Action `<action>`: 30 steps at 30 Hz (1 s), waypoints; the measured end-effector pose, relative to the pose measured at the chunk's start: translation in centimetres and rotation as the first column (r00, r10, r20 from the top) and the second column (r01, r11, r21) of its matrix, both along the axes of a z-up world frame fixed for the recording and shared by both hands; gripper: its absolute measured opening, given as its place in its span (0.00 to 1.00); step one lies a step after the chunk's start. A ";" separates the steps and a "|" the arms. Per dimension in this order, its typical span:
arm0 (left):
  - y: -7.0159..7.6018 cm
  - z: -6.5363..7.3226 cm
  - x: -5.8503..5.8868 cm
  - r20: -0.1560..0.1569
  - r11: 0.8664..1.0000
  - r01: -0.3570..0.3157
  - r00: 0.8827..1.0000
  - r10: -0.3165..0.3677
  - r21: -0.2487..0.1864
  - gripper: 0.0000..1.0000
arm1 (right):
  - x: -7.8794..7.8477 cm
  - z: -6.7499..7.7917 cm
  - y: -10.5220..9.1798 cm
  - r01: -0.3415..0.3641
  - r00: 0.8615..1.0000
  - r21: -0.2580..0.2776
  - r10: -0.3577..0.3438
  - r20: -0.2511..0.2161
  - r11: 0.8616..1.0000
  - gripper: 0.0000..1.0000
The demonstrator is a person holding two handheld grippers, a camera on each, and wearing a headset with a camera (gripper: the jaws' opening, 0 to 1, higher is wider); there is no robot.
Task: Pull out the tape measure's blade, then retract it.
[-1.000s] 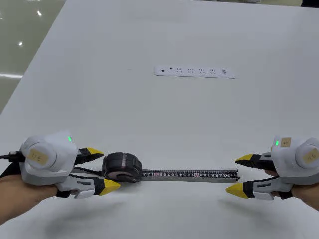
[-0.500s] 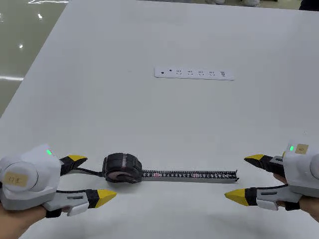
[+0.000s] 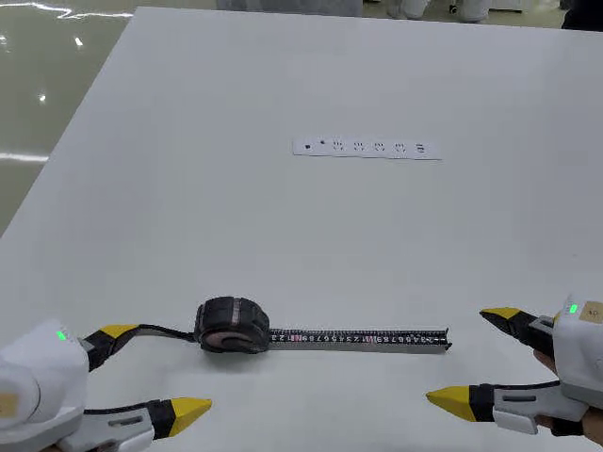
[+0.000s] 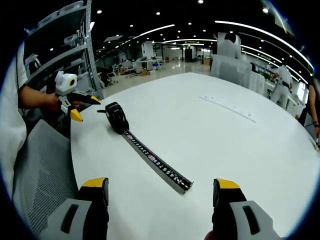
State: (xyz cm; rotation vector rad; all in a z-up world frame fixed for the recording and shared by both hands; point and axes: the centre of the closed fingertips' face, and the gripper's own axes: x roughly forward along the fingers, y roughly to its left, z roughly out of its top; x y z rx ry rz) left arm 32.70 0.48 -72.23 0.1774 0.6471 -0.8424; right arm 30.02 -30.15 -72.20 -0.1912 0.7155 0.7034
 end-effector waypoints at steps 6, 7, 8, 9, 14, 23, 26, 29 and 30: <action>1.1 0.3 -0.5 0.010 0.999 -0.037 0.999 0.037 -0.006 0.80 | -0.8 0.5 0.1 0.018 0.999 0.017 -0.018 0.026 1.000 0.94; 1.4 0.2 -0.6 0.016 0.999 -0.047 0.999 0.047 -0.003 0.80 | -1.1 0.5 0.1 0.020 0.999 0.021 -0.020 0.025 1.000 0.94; 1.5 0.2 -0.7 0.018 0.999 -0.049 0.999 0.049 -0.004 0.80 | -1.2 0.4 0.1 0.022 0.999 0.020 -0.023 0.026 1.000 0.95; 1.7 0.2 -0.8 0.018 0.998 -0.055 0.998 0.055 -0.005 0.81 | -1.3 0.4 0.0 0.025 0.999 0.014 -0.025 0.034 1.000 0.96; 2.1 0.2 -1.7 0.042 0.998 -0.067 0.997 0.067 -0.003 0.83 | -2.0 0.7 0.2 0.026 0.998 0.033 -0.028 0.048 0.999 0.98; 3.4 -0.5 -3.0 0.048 0.995 -0.096 0.994 0.096 -0.007 0.85 | -3.2 0.7 0.3 0.054 0.996 0.046 -0.058 0.069 0.997 0.99; 3.7 -0.6 -3.4 0.043 0.994 -0.110 0.993 0.111 -0.017 0.85 | -3.7 0.4 0.2 0.058 0.996 0.038 -0.061 0.070 0.998 0.99; 3.8 -0.8 -3.9 0.043 0.993 -0.115 0.992 0.116 -0.020 0.87 | -4.2 0.3 0.1 0.072 0.995 0.044 -0.075 0.068 0.996 0.99; 3.9 -1.0 -4.1 0.046 0.993 -0.117 0.992 0.117 -0.013 0.87 | -4.6 -0.1 0.0 0.074 0.995 0.040 -0.076 0.057 0.996 0.99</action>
